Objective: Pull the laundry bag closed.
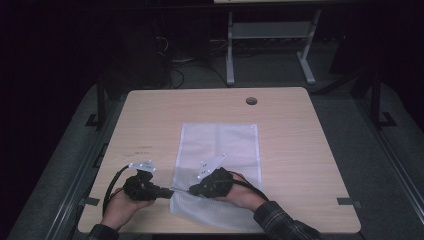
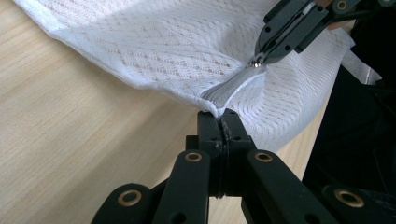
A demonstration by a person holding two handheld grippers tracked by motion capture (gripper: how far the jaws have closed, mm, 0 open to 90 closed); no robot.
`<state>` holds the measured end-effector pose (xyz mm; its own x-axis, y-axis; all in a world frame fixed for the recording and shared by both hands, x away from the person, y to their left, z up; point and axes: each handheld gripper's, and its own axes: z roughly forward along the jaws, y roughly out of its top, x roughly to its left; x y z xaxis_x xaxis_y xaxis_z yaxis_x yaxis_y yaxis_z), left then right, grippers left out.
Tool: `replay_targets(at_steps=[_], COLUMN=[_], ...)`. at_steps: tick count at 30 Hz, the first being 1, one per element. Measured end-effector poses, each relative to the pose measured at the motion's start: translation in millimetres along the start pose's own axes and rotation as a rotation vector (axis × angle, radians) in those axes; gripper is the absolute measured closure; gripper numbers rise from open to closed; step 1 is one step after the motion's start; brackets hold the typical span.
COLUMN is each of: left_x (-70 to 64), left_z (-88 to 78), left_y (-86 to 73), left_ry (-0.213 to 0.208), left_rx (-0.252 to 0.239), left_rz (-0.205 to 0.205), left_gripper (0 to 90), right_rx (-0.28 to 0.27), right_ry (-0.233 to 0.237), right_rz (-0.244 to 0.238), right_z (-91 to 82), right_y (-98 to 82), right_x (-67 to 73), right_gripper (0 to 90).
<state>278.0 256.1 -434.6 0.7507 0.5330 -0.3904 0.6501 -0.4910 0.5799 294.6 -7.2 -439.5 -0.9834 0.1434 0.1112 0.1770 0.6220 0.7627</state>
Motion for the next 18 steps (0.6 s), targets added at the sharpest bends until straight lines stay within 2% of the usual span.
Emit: replay_targets(at_steps=[8, 18], left_x=[0.8, 1.5], left_z=[-1.0, -2.3], left_y=[-0.4, -1.1], left_ry=[0.001, 0.004], left_rx=[-0.003, -0.005], left_rz=[-0.007, -0.007], left_gripper=[89.1, 89.1], right_rx=[0.005, 0.006], right_ry=[-0.019, -0.018], right_rz=[-0.001, 0.007], right_z=[-5.9, -12.0], right_y=[-3.5, -7.4], right_x=[0.5, 0.0], right_gripper=[86.4, 86.4])
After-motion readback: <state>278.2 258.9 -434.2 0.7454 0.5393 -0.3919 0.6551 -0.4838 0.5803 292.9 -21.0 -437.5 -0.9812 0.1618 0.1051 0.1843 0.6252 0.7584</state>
